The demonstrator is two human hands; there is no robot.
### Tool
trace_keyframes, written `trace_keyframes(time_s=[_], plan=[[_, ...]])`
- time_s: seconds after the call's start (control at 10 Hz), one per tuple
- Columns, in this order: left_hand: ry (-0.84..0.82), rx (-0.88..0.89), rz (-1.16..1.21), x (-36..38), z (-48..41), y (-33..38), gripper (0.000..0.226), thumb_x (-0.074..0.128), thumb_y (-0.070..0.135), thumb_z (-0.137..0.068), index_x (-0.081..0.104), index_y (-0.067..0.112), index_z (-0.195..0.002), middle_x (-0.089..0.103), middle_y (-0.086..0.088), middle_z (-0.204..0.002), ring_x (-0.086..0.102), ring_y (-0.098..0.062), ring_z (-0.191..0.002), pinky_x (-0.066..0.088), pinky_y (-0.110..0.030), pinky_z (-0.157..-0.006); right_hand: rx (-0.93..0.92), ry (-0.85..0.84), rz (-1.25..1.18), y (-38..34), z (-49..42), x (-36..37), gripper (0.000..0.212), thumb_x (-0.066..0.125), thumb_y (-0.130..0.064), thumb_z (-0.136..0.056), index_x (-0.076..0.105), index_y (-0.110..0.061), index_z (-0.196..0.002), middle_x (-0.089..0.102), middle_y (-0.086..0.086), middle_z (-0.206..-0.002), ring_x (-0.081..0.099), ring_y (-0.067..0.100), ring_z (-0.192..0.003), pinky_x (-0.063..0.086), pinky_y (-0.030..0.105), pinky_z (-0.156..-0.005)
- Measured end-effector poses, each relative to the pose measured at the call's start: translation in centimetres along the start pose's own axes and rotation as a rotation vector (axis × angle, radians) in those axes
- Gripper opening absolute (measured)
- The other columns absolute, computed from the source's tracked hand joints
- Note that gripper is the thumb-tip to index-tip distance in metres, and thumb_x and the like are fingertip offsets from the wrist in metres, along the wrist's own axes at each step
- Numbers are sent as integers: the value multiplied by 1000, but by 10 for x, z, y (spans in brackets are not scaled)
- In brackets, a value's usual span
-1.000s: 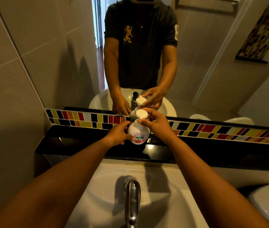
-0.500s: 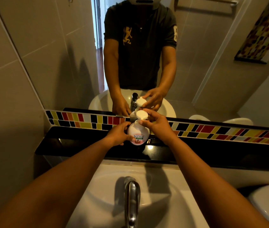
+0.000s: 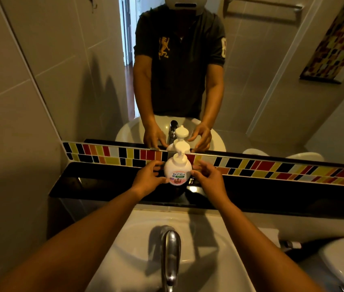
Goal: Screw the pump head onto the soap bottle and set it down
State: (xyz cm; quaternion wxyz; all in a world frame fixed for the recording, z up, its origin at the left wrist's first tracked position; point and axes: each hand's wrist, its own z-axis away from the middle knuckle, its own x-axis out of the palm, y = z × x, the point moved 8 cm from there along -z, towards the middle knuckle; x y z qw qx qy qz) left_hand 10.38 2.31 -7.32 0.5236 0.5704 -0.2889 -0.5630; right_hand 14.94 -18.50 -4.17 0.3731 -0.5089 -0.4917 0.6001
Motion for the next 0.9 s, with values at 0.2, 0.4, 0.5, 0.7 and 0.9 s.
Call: trace_keyframes(time_s=[0.2,0.4,0.5,0.7,0.9], plan=[[87,50,-46,8,11,-4,62,75,14,-82,51,22,-139,60,-4,-137,55,-22,-128,46,-44,-106,74,-44,171,45,8,13,64,71,-21,-86,44,-25,-144,52,6,-146,47,24,-135,43,50,-109],[120,34,-24,13,6,-3,54,69,13,-87,53,19,-138,63,-5,-134,58,-22,-126,47,-46,-106,68,-32,192,53,-3,24,59,67,-27,-89,45,-27,-143,56,3,-141,49,24,-133,45,49,-107],[139,31,-54,14,5,-3,51,68,14,-88,54,22,-137,66,-4,-130,59,-22,-123,48,-44,-104,71,-18,200,57,-4,25,55,67,-30,-89,49,-31,-140,59,1,-138,52,23,-130,46,50,-105],[134,31,-77,14,3,-1,49,66,15,-90,54,22,-137,65,-5,-131,58,-24,-125,47,-42,-104,53,6,206,72,-9,27,53,67,-36,-87,50,-39,-137,58,0,-137,55,20,-127,48,51,-104],[113,30,-31,16,1,-6,56,67,15,-89,48,25,-141,61,-3,-137,54,-24,-130,45,-46,-107,29,15,185,84,-17,28,54,68,-36,-87,50,-38,-137,57,2,-139,53,23,-129,47,52,-105]])
